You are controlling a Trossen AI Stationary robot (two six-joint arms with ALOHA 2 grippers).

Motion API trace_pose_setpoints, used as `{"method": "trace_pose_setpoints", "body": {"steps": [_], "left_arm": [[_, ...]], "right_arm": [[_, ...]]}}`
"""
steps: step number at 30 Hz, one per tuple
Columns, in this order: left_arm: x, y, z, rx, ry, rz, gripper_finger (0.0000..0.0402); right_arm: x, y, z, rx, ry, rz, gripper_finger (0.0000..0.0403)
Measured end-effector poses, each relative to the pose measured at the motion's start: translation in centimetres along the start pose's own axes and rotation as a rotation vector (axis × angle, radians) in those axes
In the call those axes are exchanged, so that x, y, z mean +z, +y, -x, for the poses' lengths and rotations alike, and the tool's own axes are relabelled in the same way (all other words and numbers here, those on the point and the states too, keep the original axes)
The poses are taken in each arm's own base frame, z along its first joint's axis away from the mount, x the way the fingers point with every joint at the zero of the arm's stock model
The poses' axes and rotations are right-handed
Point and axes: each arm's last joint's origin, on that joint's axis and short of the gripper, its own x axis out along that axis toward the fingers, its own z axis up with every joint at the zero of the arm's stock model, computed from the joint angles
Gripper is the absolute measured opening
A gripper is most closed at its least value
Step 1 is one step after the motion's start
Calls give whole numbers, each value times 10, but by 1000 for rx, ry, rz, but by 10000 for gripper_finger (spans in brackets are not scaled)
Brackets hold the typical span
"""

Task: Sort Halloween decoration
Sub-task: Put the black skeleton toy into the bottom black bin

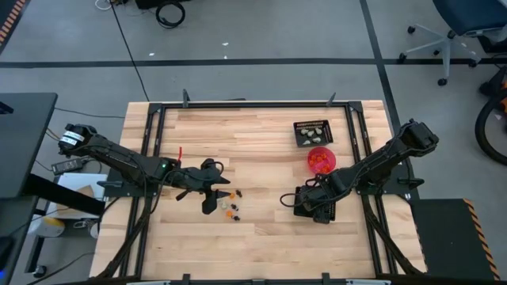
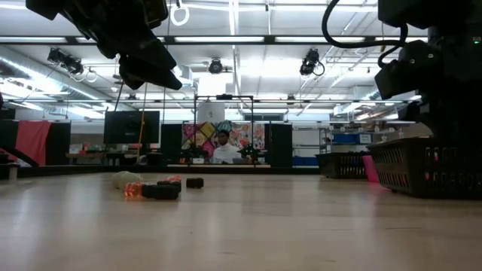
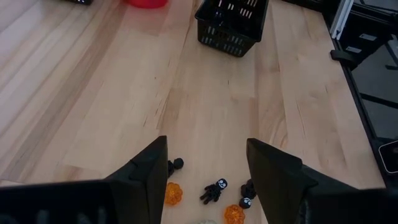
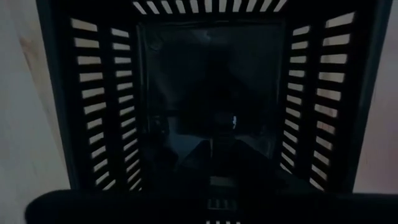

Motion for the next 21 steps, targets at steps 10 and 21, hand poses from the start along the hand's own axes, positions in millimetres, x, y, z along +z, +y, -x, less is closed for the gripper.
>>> {"method": "trace_pose_setpoints", "body": {"steps": [10,21], "left_arm": [[0,0,0,0,0,0,192],[0,0,0,0,0,0,192]], "right_arm": [[0,0,0,0,-1,-13,116],[2,2,5,5,16,-13,122]]}}
